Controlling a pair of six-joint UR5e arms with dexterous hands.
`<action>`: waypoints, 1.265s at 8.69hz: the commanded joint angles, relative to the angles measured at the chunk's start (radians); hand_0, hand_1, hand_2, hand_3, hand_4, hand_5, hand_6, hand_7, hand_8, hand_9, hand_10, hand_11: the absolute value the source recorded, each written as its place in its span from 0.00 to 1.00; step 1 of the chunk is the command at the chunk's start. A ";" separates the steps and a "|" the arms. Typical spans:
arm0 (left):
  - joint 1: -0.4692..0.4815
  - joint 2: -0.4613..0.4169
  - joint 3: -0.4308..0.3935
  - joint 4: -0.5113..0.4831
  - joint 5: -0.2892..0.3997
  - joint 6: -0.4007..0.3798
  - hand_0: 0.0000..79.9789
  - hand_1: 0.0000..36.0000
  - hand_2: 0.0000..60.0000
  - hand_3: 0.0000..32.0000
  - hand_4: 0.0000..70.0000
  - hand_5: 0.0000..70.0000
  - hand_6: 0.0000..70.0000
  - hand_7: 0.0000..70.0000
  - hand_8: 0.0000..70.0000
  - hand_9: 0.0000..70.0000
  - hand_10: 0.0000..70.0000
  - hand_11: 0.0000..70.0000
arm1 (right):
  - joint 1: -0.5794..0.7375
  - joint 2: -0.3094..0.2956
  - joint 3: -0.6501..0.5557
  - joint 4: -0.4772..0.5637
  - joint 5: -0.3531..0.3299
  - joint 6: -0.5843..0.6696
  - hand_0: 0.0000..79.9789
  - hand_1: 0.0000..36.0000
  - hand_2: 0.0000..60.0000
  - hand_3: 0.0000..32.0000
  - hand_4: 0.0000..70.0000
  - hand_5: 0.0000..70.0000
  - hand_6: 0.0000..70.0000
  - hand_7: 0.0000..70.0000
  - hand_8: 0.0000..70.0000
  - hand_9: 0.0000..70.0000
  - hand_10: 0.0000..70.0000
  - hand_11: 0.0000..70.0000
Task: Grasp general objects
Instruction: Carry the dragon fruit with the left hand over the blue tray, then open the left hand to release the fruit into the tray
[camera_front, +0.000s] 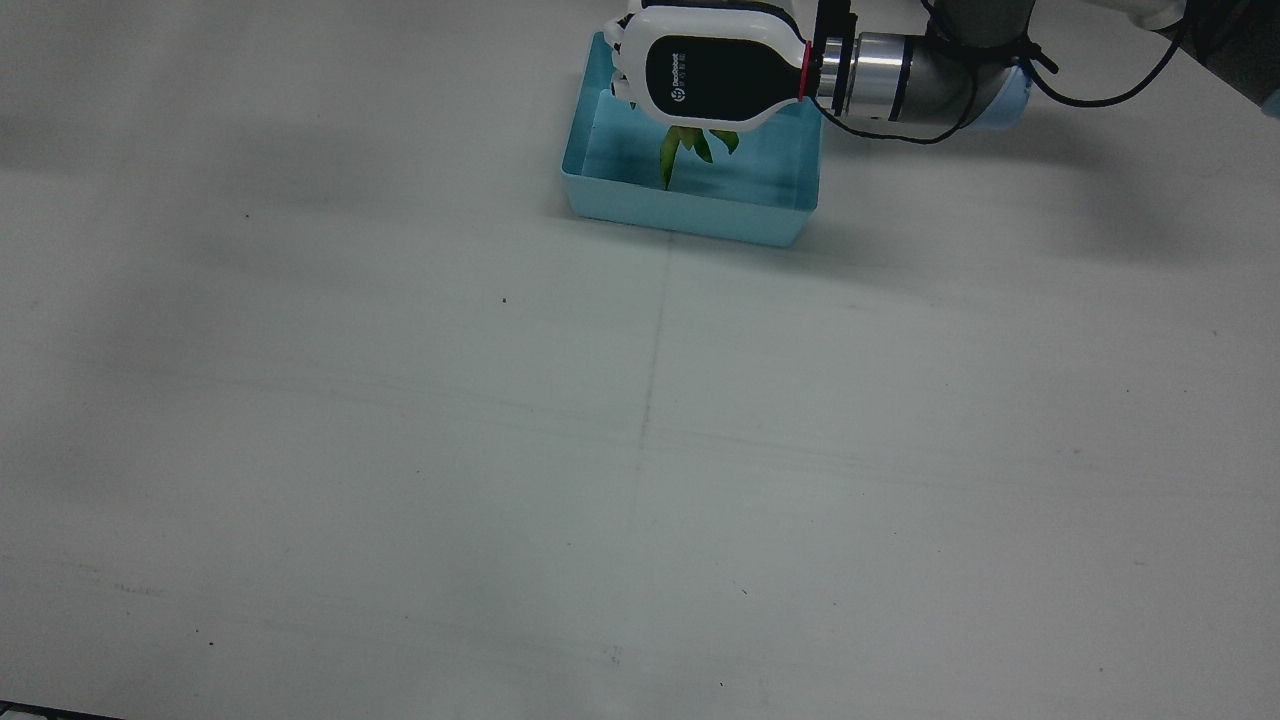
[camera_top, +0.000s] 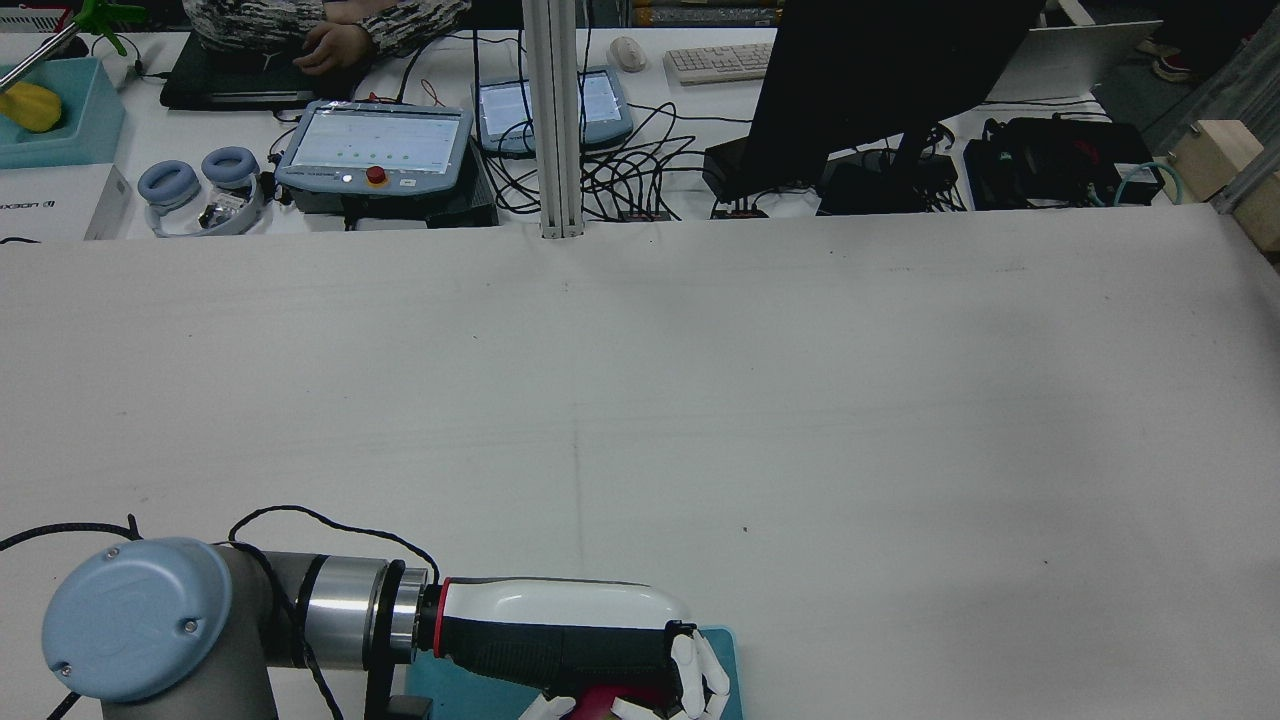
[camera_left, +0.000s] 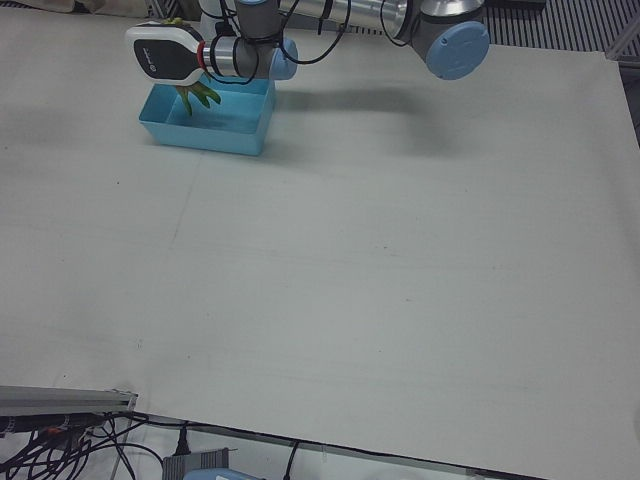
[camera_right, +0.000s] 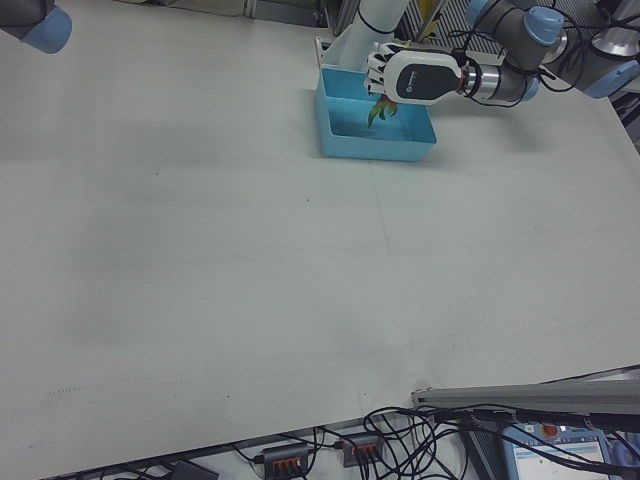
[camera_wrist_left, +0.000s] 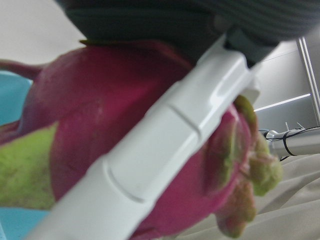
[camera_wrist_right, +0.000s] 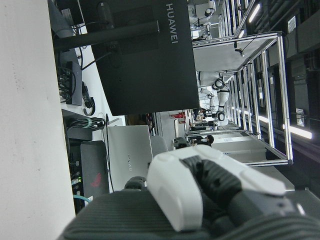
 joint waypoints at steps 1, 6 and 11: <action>0.035 0.012 0.006 -0.119 0.006 -0.011 1.00 1.00 1.00 0.00 0.81 1.00 1.00 1.00 0.67 0.87 1.00 1.00 | 0.000 0.000 0.000 0.000 0.000 0.000 0.00 0.00 0.00 0.00 0.00 0.00 0.00 0.00 0.00 0.00 0.00 0.00; 0.027 0.118 0.009 -0.212 -0.006 -0.023 1.00 1.00 1.00 0.00 0.00 1.00 0.11 0.57 0.01 0.09 0.45 0.72 | 0.000 0.000 0.000 0.000 0.000 0.000 0.00 0.00 0.00 0.00 0.00 0.00 0.00 0.00 0.00 0.00 0.00 0.00; -0.045 0.179 0.007 -0.248 -0.033 -0.026 1.00 1.00 1.00 0.00 0.00 1.00 0.00 0.32 0.00 0.04 0.18 0.35 | 0.000 0.000 0.000 0.000 0.000 0.000 0.00 0.00 0.00 0.00 0.00 0.00 0.00 0.00 0.00 0.00 0.00 0.00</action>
